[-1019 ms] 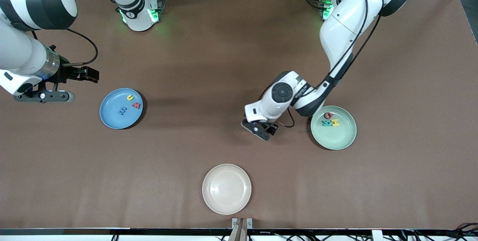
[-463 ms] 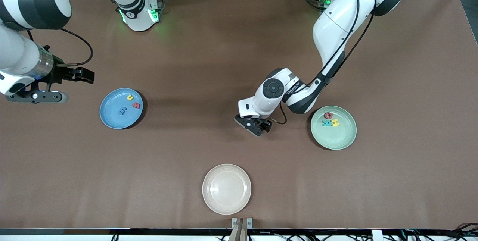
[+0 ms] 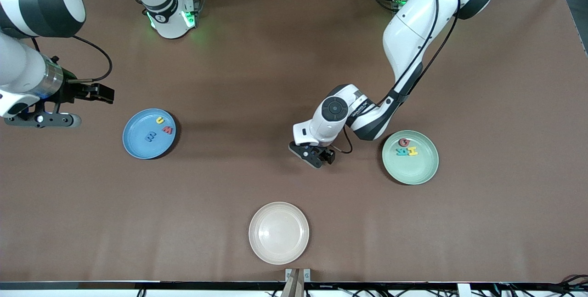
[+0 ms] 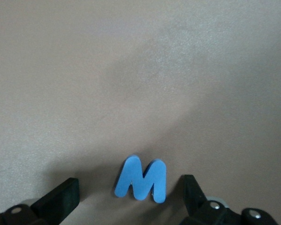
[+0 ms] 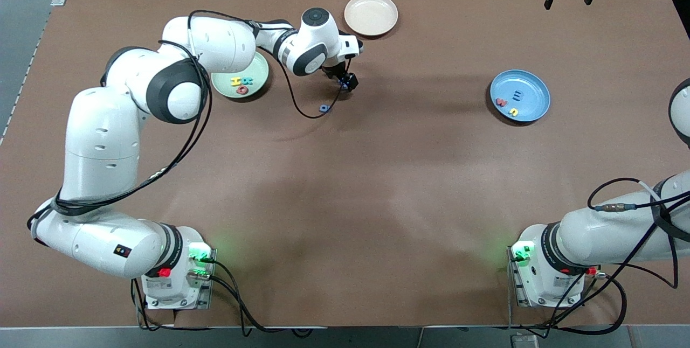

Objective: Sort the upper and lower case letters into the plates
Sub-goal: 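Lower the left gripper and grasp the blue M letter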

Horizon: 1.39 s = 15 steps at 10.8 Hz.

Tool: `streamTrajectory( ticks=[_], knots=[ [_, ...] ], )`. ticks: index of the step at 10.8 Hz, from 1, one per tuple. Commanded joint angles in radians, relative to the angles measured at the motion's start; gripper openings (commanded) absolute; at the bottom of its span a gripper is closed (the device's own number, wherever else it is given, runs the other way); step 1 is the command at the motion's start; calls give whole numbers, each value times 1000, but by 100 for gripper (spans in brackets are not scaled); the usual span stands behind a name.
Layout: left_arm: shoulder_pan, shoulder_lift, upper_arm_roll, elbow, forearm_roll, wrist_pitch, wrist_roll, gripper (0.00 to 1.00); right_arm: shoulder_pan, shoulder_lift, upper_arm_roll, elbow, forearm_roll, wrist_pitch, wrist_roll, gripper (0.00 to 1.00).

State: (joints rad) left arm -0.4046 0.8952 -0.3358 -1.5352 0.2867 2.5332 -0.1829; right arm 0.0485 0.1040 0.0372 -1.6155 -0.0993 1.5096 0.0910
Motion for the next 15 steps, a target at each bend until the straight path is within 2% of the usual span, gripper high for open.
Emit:
streamTrajectory(
  ticks=[1,2,3,5,7,8,11,12,13,14,15],
  knots=[
    [-14,11,17,32,-17,-11,22,90,-7,9,1,20,4,-8,-8,100],
    [-16,11,17,33,-15,-11,22,85,-7,9,1,20,3,-9,-7,100],
    [-14,8,17,35,-15,-11,23,72,-7,9,1,20,4,-9,-7,100],
    [-14,8,17,35,-15,-11,22,70,-6,9,1,20,3,-11,-7,100],
    [-14,8,17,35,-14,-13,22,54,-6,9,1,20,3,-11,-7,100],
    [-14,7,17,35,-14,-13,22,54,-7,11,1,20,4,-11,-7,100],
    [-14,5,17,35,-12,-14,22,34,-6,11,1,19,4,-14,-7,100],
    [-13,4,18,35,-12,-16,22,20,-6,11,1,19,3,-14,-7,100],
    [-13,4,20,35,-11,-30,23,16,-6,11,3,19,3,-14,-7,100],
    [-13,1,21,36,-9,-60,22,5,-4,11,3,19,3,-16,-7,100],
    [-13,-16,26,38,6,-114,23,4,-4,11,3,19,3,-16,-7,100]
  ],
)
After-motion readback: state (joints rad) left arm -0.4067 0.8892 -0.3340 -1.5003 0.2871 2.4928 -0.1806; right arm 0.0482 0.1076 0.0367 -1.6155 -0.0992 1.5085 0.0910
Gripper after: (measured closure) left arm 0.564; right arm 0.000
